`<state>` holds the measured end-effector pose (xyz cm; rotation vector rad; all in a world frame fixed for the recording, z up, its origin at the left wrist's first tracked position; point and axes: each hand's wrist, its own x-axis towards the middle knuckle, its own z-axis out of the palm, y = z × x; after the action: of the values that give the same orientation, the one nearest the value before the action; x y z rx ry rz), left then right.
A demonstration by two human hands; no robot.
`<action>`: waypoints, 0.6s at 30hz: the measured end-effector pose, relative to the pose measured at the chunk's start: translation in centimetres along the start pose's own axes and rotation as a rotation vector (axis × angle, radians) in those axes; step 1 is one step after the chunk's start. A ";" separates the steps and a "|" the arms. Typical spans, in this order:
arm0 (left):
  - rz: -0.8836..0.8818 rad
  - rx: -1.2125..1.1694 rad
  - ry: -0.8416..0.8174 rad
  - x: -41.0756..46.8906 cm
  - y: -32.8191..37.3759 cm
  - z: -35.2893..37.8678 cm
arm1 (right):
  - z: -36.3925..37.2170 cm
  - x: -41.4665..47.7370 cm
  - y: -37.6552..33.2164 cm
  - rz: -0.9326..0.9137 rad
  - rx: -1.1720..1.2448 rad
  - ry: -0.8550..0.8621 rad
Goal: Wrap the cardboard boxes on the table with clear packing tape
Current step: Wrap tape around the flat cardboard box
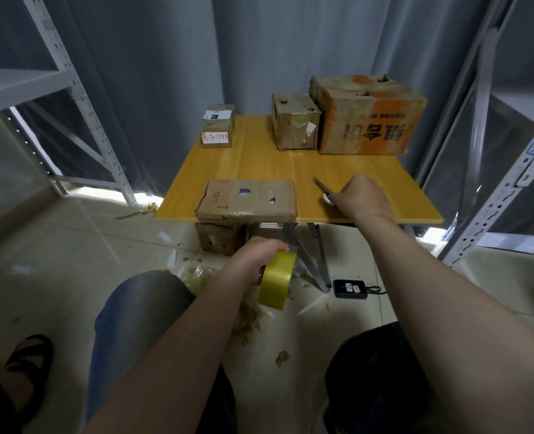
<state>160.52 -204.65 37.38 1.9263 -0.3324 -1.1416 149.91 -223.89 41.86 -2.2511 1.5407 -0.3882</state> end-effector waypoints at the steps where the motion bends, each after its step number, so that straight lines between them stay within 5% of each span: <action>1: 0.001 0.008 -0.007 0.1 -0.2 0.0 | -0.1 0.0 -0.2 -0.001 -0.044 0.001; 6: -0.019 0.065 -0.025 1.1 -1.3 -0.3 | 0.5 -1.1 -3.8 -0.278 -0.035 0.146; 11: -0.022 0.024 -0.069 1.8 -2.4 -0.5 | 3.7 -3.0 -8.4 -0.746 0.009 -0.061; 18: -0.006 0.065 -0.058 2.7 -2.3 -0.8 | 7.2 -3.2 -9.1 -0.855 -0.277 -0.090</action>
<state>162.22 -204.43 34.15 1.9545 -0.4001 -1.2053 159.37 -216.85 39.60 -3.0164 0.5321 -0.2935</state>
